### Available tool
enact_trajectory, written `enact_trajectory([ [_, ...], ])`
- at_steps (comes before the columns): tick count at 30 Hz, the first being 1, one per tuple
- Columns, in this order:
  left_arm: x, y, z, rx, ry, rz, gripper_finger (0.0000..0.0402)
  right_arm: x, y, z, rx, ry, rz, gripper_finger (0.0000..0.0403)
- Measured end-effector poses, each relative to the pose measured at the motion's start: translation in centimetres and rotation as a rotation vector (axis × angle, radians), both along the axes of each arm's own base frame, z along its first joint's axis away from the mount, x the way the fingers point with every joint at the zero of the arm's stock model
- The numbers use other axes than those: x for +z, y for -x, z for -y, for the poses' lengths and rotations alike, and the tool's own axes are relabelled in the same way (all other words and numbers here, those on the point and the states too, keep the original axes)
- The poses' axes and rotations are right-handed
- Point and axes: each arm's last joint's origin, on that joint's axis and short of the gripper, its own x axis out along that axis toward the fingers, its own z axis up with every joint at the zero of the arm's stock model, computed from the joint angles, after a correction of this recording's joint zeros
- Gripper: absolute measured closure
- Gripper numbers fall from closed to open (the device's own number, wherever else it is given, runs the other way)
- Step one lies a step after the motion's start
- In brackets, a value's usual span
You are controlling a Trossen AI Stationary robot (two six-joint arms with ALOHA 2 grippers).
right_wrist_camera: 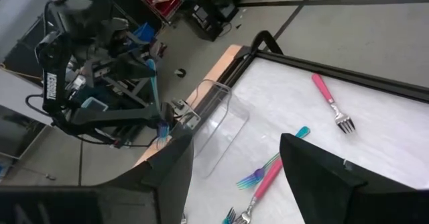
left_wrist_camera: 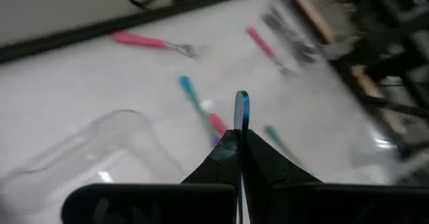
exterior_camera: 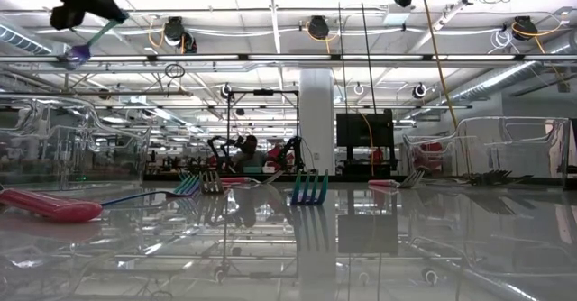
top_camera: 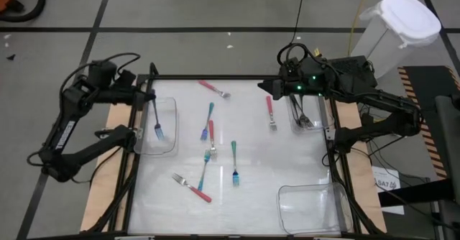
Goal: Sort silverware by color (type)
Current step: Put the blue fork into the left transparent bin
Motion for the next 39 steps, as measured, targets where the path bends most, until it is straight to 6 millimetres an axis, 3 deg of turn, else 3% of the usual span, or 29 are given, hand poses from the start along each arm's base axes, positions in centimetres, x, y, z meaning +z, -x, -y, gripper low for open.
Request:
enact_trajectory([
  [8,-0.6,-0.7,-1.7,-0.025,-0.084,-0.146,0.0401,0.0,0.0,0.0,0.003,0.014,-0.004,0.0183],
  [14,-3.8,-1.7,-3.3,-0.049,-0.070,-0.154,0.0401,0.0,0.0,0.0,0.004,0.015,-0.005,0.0183],
  [31,-11.4,-1.8,-2.6,-0.081,0.058,-0.091,0.0401,0.0,0.0,0.0,0.004,0.010,-0.003,0.0184],
  [39,-11.5,-2.0,-2.7,-0.034,0.089,-0.085,0.0400,0.0,0.0,0.0,0.005,0.012,-0.004,0.0184],
])
